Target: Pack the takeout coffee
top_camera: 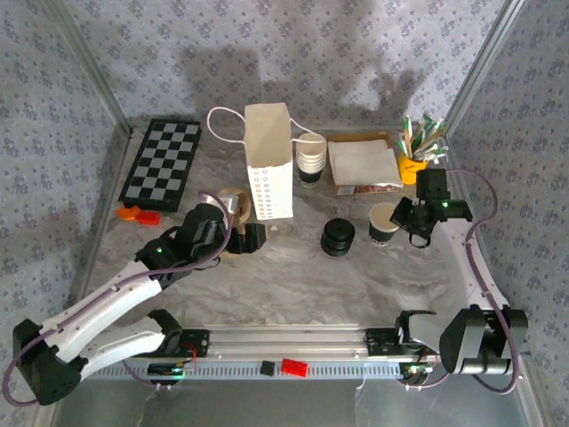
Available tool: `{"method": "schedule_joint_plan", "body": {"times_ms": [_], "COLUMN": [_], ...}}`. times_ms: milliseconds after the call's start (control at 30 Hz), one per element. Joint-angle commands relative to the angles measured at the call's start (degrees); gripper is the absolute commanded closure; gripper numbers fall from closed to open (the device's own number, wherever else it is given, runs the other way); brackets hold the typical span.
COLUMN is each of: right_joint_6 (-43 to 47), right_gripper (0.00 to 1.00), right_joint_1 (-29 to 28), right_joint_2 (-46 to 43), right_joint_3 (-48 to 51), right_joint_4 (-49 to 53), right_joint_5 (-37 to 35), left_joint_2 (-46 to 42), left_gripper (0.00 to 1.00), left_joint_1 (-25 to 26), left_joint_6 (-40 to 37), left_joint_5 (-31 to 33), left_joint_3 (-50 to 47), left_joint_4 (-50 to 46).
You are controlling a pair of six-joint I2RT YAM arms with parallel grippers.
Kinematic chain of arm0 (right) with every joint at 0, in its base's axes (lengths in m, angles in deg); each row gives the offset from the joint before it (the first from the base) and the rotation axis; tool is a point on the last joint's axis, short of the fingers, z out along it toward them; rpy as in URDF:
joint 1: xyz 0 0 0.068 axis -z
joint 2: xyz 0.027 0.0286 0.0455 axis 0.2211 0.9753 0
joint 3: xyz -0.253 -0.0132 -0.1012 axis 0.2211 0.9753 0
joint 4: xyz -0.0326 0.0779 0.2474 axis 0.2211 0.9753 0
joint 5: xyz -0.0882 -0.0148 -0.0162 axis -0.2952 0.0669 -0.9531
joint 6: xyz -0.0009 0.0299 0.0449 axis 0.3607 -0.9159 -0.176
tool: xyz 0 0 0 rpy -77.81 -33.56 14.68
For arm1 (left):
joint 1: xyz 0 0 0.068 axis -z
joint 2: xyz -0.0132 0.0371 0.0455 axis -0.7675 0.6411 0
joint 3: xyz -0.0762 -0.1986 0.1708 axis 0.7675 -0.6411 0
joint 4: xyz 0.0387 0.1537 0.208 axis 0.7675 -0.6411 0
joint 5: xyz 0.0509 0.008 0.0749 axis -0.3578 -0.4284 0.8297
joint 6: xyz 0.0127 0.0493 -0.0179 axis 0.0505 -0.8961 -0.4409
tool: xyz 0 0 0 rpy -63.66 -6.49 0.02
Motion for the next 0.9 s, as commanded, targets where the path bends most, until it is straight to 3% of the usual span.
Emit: {"method": "schedule_joint_plan", "body": {"times_ms": [0, 333, 600, 867], "right_joint_6": [1.34, -2.23, -8.27, -14.96], "right_gripper": [0.93, 0.92, 0.92, 0.92], "right_joint_1": [0.60, -4.39, -17.75, -33.00], "right_joint_2": [0.54, -6.97, -10.71, -9.27], "right_joint_3": [0.65, 3.44, 5.91, 8.81], "right_joint_4": [-3.14, 4.88, 7.69, 2.41], "right_joint_5": [1.07, -1.57, -2.73, -3.03], "left_joint_2": [0.28, -1.06, -1.65, -1.38], "left_gripper": [0.00, 0.00, 0.00, 0.00], "left_joint_1": [0.58, 0.74, 0.67, 0.67], "left_joint_6": [1.32, 2.09, 2.67, 2.73], "left_joint_5": [1.11, 2.16, 3.05, 3.18], "left_joint_3": [0.48, 0.70, 0.47, 0.81], "left_joint_4": [1.70, -1.13, -1.82, -1.88]}}
